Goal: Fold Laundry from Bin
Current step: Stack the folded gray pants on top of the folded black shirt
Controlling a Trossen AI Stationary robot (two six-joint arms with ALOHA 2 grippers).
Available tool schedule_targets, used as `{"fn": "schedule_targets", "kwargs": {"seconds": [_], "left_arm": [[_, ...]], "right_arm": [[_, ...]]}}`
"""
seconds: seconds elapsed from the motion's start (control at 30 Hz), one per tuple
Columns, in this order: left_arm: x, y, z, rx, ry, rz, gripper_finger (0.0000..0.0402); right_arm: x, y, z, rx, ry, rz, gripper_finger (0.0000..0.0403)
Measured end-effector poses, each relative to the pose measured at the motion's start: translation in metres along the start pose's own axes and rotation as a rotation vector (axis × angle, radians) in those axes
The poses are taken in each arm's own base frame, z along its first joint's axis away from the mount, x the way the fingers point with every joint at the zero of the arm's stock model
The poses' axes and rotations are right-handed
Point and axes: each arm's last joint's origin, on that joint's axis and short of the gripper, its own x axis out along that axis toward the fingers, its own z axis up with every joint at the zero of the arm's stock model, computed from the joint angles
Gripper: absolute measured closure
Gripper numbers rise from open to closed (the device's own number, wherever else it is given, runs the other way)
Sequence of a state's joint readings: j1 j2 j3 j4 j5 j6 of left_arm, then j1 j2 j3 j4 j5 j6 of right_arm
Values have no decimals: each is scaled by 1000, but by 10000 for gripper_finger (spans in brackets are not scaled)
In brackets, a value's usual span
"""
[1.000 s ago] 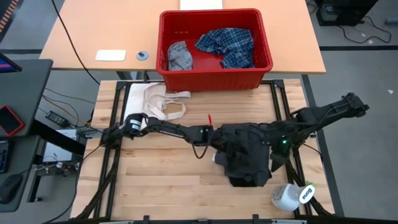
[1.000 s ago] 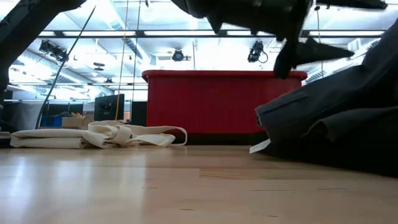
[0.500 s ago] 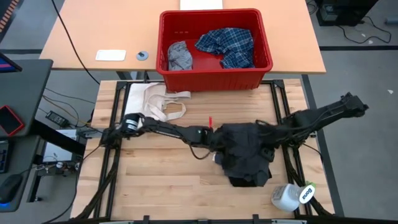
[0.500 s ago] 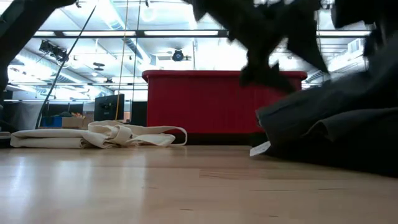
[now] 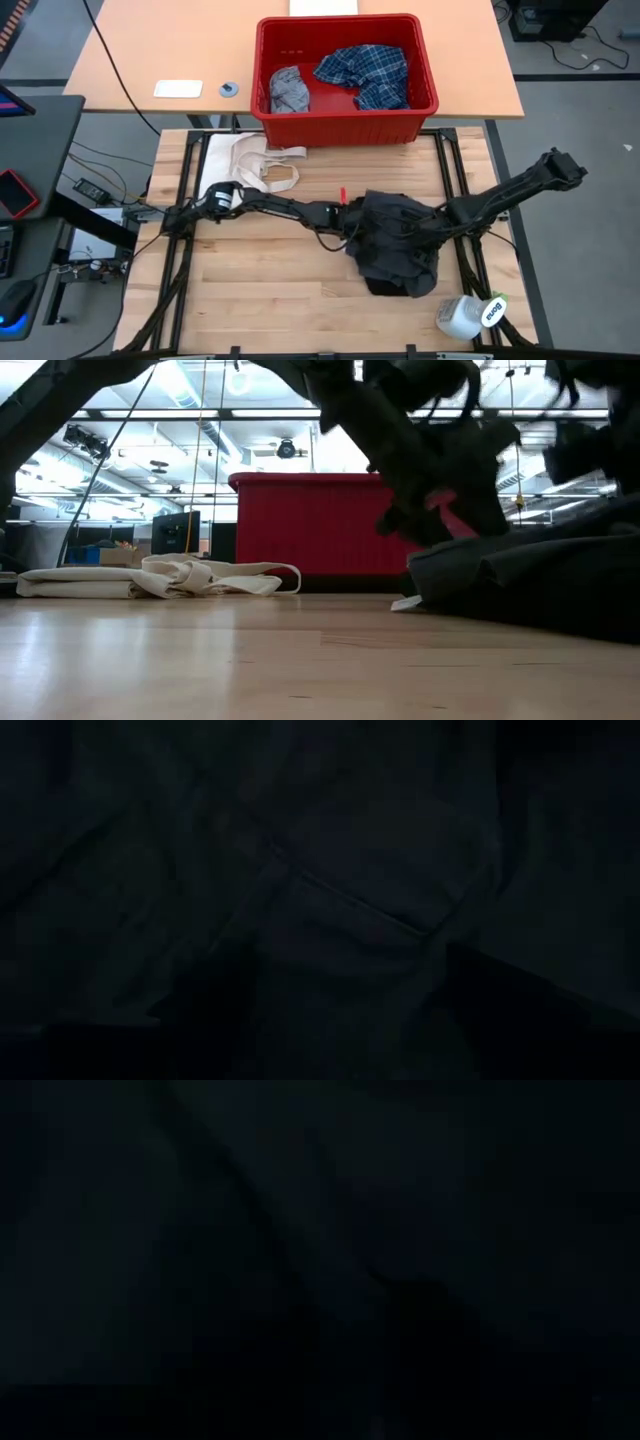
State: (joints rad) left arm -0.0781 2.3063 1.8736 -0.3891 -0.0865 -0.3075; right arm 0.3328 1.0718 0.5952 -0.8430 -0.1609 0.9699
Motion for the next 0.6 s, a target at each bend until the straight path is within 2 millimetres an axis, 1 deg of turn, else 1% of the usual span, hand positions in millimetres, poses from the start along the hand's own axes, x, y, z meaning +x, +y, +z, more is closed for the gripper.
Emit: {"fn": "schedule_targets", "kwargs": {"seconds": [0.13, 0.23, 0.3, 0.4, 0.53, 0.6], "left_arm": [[-24, 0, 13, 68, -25, 2, 72], [-28, 0, 15, 97, -34, 0, 72], [-28, 0, 14, 101, -28, 0, 72], [-28, 1, 16, 101, -39, -2, 72], [-26, 8, 17, 103, -31, 7, 72], [-21, 14, 18, 94, -40, 14, 72]], "right_arm": [[-41, 16, 1, -36, -109, 12, 262], [-65, 28, -3, -90, -200, 54, 262], [-72, 37, -7, -140, -241, 105, 262], [-69, 49, -14, -181, -272, 151, 262], [-44, 58, -26, -172, -305, 153, 262], [-27, 58, -32, -150, -318, 130, 262]]}}
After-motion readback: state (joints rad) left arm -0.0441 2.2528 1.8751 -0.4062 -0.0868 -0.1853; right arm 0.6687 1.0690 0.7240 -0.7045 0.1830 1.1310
